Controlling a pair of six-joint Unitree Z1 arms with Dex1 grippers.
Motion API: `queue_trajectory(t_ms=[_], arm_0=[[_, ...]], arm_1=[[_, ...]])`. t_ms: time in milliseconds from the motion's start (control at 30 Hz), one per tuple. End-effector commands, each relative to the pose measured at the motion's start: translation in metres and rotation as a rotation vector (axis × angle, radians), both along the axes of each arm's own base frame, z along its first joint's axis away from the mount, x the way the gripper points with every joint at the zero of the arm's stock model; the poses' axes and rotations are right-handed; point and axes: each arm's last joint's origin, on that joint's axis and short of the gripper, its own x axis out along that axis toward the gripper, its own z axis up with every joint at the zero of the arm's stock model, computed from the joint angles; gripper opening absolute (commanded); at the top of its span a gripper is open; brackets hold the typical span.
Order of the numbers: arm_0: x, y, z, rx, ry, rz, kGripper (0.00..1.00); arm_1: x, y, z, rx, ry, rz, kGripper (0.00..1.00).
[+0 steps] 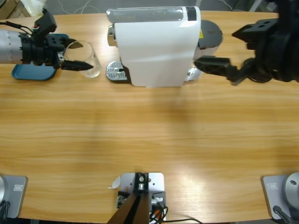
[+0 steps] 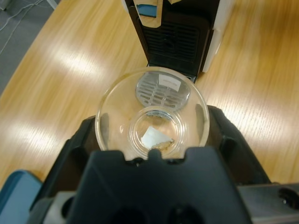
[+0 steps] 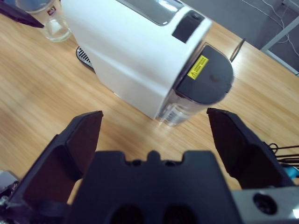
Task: Pour coffee
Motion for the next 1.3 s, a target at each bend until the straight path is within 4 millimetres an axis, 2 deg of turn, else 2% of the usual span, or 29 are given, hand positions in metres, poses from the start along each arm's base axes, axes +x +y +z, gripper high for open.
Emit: queue_trajectory(t_ms=[33,300,800,1167,1233,1267,1300], arm_0=[[0.023,-0.026,-0.018,0.012,0.038,-0.071,0.000],[0.032,-0.040,-0.041,0.029,0.081,-0.096,0.000],[0.049,-0.059,-0.044,0.023,0.070,-0.093,0.000],[0.048,-0.062,-0.045,0.024,0.076,-0.104,0.009],[0.046,-0.061,-0.046,0.027,0.083,-0.101,0.301],[0.046,-0.061,-0.047,0.028,0.086,-0.101,0.353],[0.044,-0.061,-0.048,0.027,0.088,-0.105,0.359]], arm_1=[[-0.006,-0.014,-0.001,-0.015,0.006,0.004,1.000],[-0.008,-0.017,-0.007,-0.030,0.015,0.001,1.000],[-0.005,-0.013,-0.011,-0.048,0.022,-0.001,1.000],[-0.004,-0.011,-0.011,-0.048,0.020,-0.002,1.000],[-0.004,-0.010,-0.011,-0.050,0.021,-0.002,1.000],[-0.003,-0.010,-0.012,-0.052,0.022,-0.002,1.000],[-0.003,-0.009,-0.012,-0.054,0.024,-0.002,1.000]])
